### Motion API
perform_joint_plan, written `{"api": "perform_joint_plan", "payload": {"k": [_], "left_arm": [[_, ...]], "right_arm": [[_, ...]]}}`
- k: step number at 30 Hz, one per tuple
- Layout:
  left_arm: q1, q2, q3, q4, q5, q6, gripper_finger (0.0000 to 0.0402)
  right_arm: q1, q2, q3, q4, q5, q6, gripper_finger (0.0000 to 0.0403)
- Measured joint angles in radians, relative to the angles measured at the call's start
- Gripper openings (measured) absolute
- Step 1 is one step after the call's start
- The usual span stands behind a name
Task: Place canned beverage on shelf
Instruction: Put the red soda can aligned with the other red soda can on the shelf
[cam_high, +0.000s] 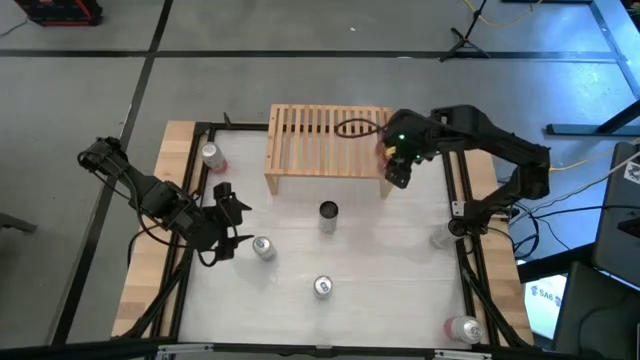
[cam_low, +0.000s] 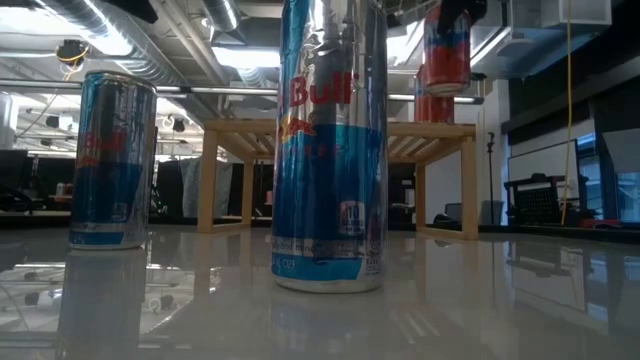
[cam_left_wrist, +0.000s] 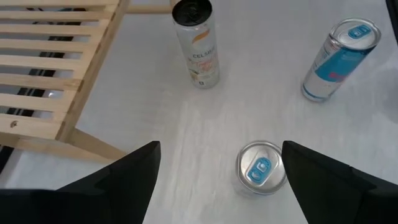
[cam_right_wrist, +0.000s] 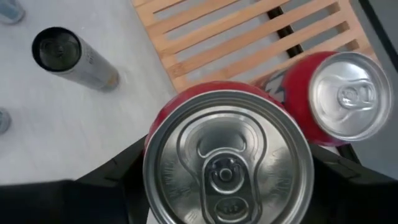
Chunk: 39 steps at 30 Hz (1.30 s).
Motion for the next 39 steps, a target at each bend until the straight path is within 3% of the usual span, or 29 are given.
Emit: {"api": "perform_joint_plan", "payload": {"k": [7,12,17,24,39], "left_arm": [[0.000,0.000,0.000,0.000,-0.001,0.000,0.0324],[0.000,0.000,0.000,0.000,-0.001,-0.024,0.0324],[0.000,0.000,0.000,0.000,0.000,-0.027,0.0324],[0.000,0.000,0.000,0.001,0.005,-0.027,0.0324],[0.000,0.000,0.000,0.034,-0.015,-0.029,0.0324]], "right_arm": [[0.002,-0.021,-0.005,-0.002,0.002,-0.014,0.0276],[0.002,-0.150,-0.159,0.020,-0.027,0.059,0.0276],[0.002,-0.274,-0.303,0.207,-0.054,0.113,0.0276],[0.000,-0.242,-0.368,0.240,-0.051,0.066,0.0276],[-0.145,-0.182,-0.369,0.305,-0.088,-0.060,0.0276]]}}
